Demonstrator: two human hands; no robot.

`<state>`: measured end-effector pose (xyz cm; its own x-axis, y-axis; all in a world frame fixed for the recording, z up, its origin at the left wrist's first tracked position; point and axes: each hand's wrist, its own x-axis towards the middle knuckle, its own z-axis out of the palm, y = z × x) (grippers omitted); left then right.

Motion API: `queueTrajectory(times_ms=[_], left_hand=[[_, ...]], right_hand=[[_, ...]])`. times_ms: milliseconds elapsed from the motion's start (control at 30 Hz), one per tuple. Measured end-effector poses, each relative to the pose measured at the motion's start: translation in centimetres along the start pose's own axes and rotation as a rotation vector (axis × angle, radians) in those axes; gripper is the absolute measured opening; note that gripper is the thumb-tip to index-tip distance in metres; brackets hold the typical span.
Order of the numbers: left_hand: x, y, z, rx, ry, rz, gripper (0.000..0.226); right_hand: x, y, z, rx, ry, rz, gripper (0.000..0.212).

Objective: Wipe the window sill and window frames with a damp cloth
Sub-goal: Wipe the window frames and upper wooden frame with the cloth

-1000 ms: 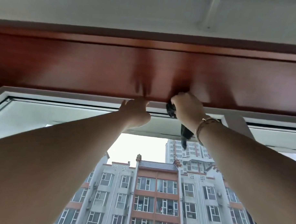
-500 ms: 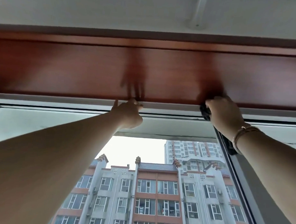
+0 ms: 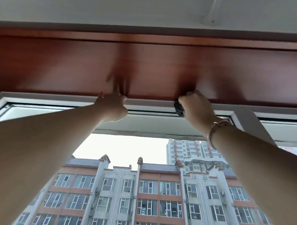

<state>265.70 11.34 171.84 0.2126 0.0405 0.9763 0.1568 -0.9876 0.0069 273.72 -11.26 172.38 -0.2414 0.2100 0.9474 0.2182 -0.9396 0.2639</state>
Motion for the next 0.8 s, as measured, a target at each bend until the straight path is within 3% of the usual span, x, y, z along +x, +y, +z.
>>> queueTrajectory(times_ms=[233,467,700,800], left_hand=[[-1.2,-6.6,0.3,0.041,-0.004,0.045,0.066],[-1.6,-8.1,1.2,-0.014,0.098,0.120,0.068],[-2.0,-7.1,-0.4,0.044,-0.102,0.099,0.070],[-1.8,-7.0,-0.3,0.066,-0.132,0.094,0.072]], right_hand=[[3.8,-12.0,-0.3,-0.051,0.027,-0.066,0.027],[3.4,-10.7,1.1,0.013,0.132,-0.069,0.021],[1.9,-8.5,1.2,0.083,0.162,0.038,0.024],[2.2,-11.2,0.5,0.075,0.138,0.055,0.027]])
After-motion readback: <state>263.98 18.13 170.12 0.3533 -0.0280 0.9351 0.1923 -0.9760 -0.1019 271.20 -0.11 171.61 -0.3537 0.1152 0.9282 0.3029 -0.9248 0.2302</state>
